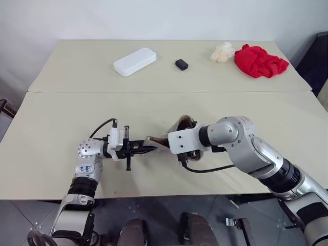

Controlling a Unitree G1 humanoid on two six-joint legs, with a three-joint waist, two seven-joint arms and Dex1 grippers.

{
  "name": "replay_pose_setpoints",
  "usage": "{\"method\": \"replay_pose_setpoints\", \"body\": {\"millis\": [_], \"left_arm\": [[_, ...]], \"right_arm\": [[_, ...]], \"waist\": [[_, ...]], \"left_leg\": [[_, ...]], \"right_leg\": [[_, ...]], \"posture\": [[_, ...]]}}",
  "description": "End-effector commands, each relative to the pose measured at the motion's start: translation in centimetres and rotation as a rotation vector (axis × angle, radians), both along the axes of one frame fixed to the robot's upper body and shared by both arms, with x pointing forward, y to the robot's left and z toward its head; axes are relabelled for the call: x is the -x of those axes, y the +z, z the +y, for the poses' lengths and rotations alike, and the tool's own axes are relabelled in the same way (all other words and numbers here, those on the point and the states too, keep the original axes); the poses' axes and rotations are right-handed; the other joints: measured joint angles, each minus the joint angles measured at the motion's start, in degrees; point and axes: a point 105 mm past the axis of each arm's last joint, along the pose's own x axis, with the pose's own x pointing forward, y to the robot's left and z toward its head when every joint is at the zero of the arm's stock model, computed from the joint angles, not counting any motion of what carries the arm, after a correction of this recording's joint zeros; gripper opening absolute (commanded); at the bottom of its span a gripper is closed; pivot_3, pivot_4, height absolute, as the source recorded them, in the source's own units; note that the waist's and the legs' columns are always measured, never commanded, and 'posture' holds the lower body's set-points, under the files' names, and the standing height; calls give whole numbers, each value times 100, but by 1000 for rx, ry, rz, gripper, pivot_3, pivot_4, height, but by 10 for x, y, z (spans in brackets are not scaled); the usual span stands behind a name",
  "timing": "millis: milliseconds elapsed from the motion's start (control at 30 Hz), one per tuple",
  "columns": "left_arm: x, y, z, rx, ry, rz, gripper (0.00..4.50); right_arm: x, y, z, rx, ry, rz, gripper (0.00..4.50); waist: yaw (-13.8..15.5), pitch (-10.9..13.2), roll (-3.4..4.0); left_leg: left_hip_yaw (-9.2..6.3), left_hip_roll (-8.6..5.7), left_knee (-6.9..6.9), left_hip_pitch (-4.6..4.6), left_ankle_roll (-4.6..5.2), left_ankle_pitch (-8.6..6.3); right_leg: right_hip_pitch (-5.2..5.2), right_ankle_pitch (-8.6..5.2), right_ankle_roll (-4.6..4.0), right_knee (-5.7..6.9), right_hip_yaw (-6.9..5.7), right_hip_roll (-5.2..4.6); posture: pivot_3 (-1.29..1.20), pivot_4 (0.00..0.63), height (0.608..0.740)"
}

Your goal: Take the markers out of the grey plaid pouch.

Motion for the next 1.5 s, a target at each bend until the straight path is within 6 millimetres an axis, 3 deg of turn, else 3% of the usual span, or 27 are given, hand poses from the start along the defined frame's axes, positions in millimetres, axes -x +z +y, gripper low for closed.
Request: {"method": "replay_pose_setpoints", "body": {"millis": [33,167,433,533,667,800,1300,1500], "left_arm": [[3,2,1,-2,-6,-12,0],[4,1,0,-2,-15,-2,0],[4,1,-2,1,-22,5,0],[4,1,-2,1,-22,7,0],[4,0,-1,0,-18,10,0],[4,0,0,0,-16,15,0],[3,-1,2,-7,-18,27,0],[4,-1,2,-6,-21,27,0]], "right_arm": [[0,-3,1,27,9,5,2189],[-4,-6,0,57,-1,4,2189],[-20,11,12,13,-25,-79,2189],[-14,13,9,41,-2,-83,2810],[-7,13,7,68,40,-107,4109],[0,10,15,68,87,-115,4109],[-2,5,28,94,160,-117,4109],[1,-6,23,134,191,-39,4109]], "waist": [[-1,0,0],[-2,0,0],[-8,0,0],[-7,0,0],[-9,0,0],[-9,0,0],[-14,0,0],[-15,0,0]], "left_leg": [[0,0,0,0,0,0],[0,0,0,0,0,0],[0,0,-1,0,0,0],[0,0,-2,-1,0,0],[0,0,-3,-1,0,0],[0,0,-5,-1,0,0],[1,0,-5,-1,-1,0],[1,0,-6,-1,-1,1]], "right_leg": [[0,0,0,0,0,0],[0,0,0,0,0,0],[-1,0,0,1,0,0],[-1,0,0,-1,-1,0],[-1,0,0,-3,0,0],[-3,0,0,-2,-1,1],[-2,0,0,-2,-1,1],[-2,0,0,-3,-1,2]], "posture": [[0,150,740],[0,150,740],[0,150,740],[0,150,740],[0,150,740],[0,150,740],[0,150,740],[0,150,740]]}}
